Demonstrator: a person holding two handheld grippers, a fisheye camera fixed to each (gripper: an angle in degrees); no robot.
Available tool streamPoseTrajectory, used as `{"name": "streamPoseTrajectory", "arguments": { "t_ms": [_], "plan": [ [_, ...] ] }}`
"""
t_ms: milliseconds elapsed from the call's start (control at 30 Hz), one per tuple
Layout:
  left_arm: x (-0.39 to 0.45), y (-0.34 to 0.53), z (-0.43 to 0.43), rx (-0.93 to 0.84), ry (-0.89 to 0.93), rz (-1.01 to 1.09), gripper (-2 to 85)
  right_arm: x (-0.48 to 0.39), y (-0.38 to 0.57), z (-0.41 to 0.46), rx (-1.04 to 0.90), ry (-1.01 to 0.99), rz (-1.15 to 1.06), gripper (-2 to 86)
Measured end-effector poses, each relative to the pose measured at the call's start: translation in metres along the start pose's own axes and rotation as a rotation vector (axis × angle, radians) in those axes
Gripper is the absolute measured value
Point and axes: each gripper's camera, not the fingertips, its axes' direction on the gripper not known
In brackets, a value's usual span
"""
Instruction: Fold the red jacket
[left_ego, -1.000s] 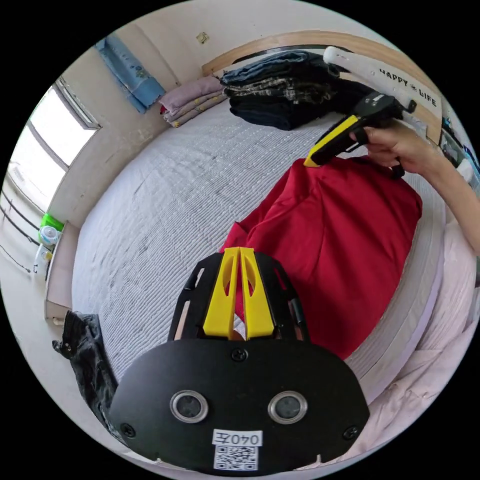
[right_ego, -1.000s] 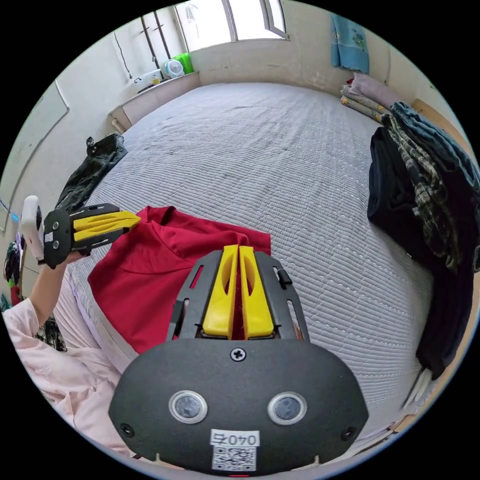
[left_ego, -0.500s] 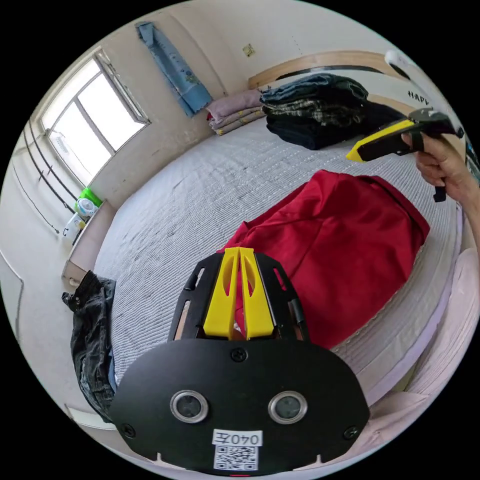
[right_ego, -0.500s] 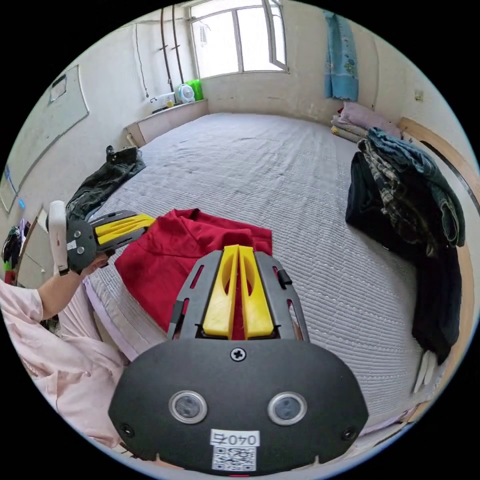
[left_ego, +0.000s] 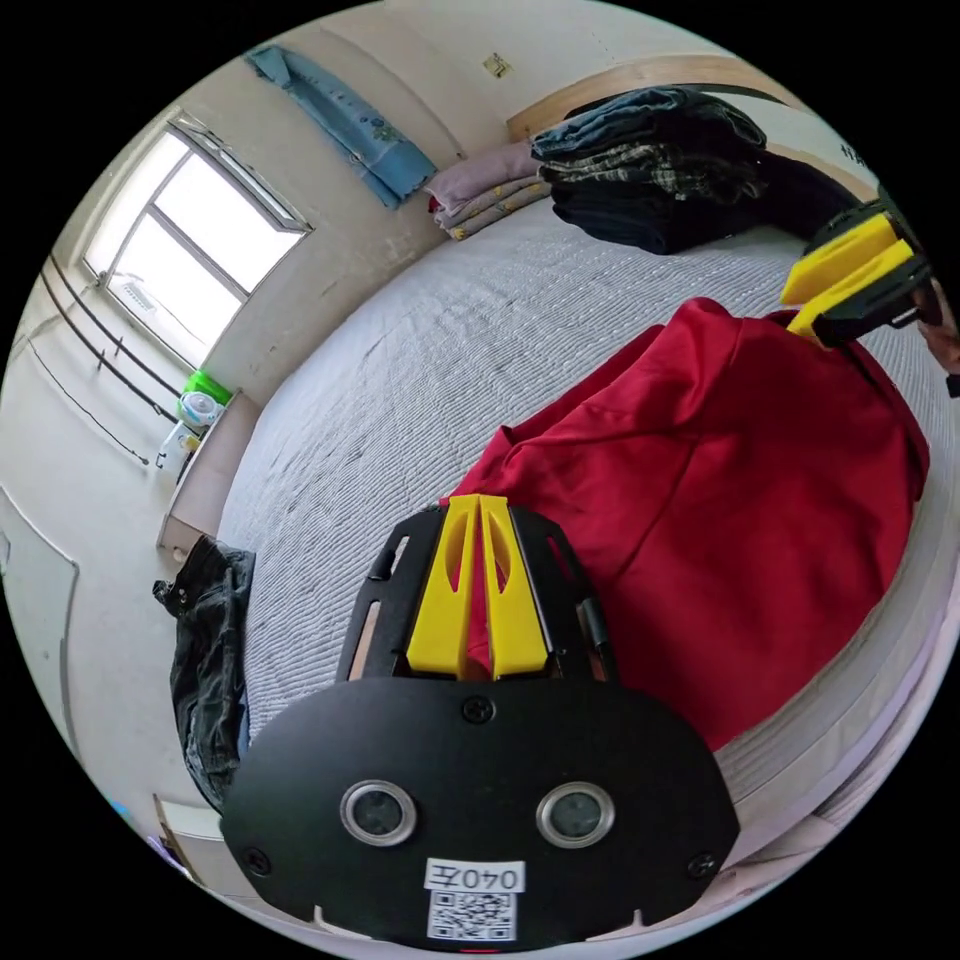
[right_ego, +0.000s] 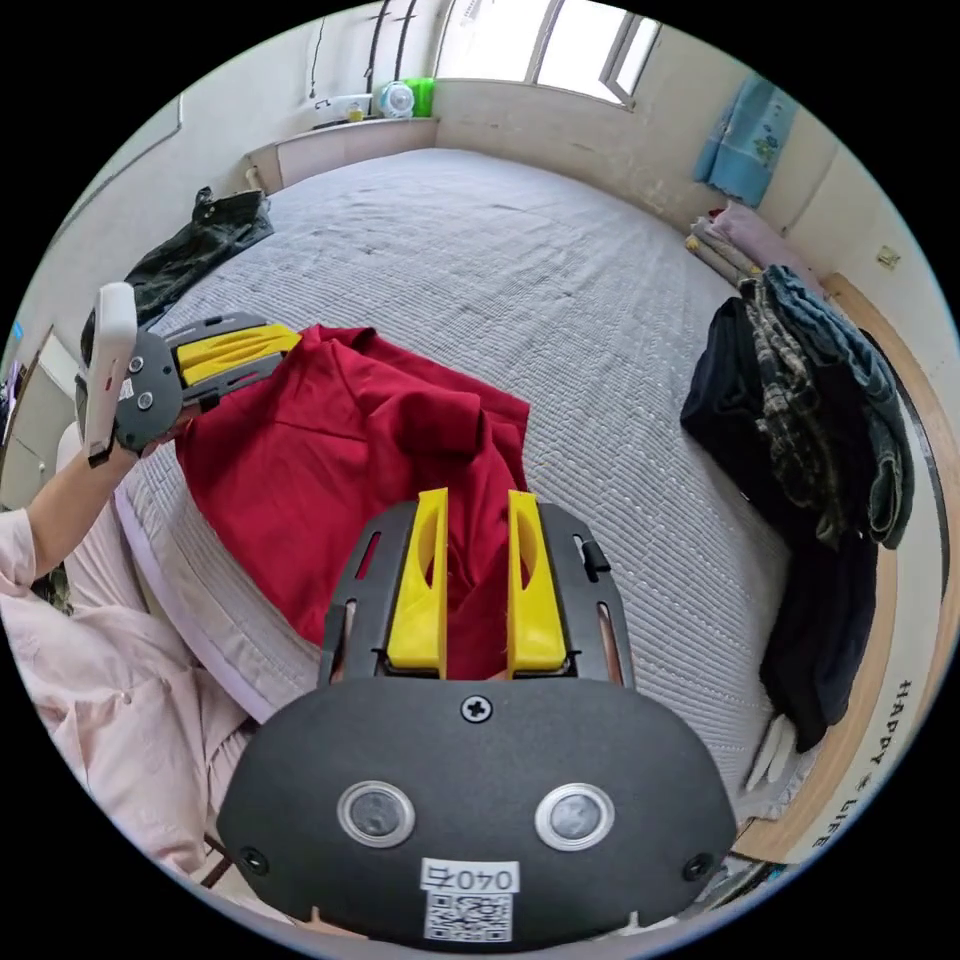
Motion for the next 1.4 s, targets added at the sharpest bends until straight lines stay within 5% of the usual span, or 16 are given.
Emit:
{"name": "streamPoseTrajectory", "arguments": {
  "t_ms": [233,400,567,667,867,1067,1200,1400],
  "plan": [
    [0.017,-0.009,0.047,-0.095,-0.035,0.034,-0.8,-0.016,-0.013,0.030,-0.076,0.059,-0.193,2.6],
    [0.023,-0.007,0.049,-0.059,-0.124,0.062,-0.8,0.028,-0.009,0.006,0.027,0.054,-0.035,-0.8],
    [0.018,-0.008,0.055,-0.047,-0.157,0.071,-0.8,0.141,0.029,0.034,0.033,-0.353,0.400,-0.8],
    [0.015,-0.010,0.062,-0.050,-0.181,0.087,-0.8,0.154,0.039,0.065,-0.012,-0.477,0.460,-0.1],
    [-0.033,-0.017,0.041,0.028,-0.145,0.007,-0.8,0.141,0.046,0.003,0.158,-0.351,0.328,6.6],
    [-0.055,-0.063,-0.002,0.330,0.239,0.150,0.1,0.111,0.053,-0.023,0.227,-0.295,0.188,6.6],
    [-0.064,-0.127,0.033,0.270,0.617,0.362,4.7,0.098,0.048,-0.009,0.143,-0.282,0.119,7.6],
    [-0.033,-0.155,0.071,0.164,0.605,0.643,0.8,0.081,0.043,0.006,0.019,-0.187,0.062,9.7]
  ]
}}
